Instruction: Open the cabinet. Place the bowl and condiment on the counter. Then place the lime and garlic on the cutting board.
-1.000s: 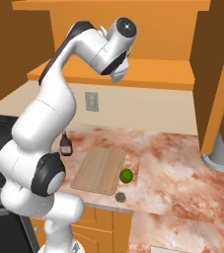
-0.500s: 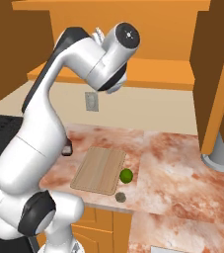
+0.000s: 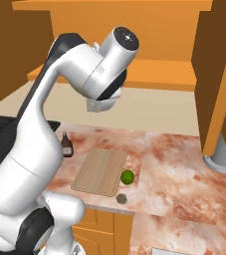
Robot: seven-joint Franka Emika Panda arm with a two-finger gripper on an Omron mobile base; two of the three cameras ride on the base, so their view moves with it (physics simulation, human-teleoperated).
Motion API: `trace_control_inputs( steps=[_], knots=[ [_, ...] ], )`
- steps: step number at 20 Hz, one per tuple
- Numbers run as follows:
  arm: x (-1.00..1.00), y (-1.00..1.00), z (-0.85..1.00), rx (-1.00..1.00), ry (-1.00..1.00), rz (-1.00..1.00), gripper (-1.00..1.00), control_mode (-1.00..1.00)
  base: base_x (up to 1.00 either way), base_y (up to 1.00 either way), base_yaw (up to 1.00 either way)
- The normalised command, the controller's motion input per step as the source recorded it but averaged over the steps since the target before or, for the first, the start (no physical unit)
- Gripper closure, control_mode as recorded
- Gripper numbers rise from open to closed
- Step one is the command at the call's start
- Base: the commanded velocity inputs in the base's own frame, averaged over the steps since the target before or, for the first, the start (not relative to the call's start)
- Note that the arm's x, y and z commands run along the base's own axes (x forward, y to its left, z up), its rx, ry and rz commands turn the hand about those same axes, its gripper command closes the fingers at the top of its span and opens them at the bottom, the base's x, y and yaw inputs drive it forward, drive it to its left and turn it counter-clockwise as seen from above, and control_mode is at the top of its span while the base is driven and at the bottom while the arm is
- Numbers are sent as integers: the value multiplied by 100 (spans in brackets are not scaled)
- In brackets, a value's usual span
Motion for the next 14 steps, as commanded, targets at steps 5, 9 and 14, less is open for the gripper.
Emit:
trace_control_inputs(
  steps=[5, 9, 14],
  knots=[
    [-49, 0, -23, 5, 27, 5, 100, -100, 0, 0, 0],
    [-58, 5, -24, 12, 22, 4, 100, -100, 0, 0, 0],
    [-51, 19, -40, 15, 20, 3, 100, -100, 0, 0, 0]
  ],
)
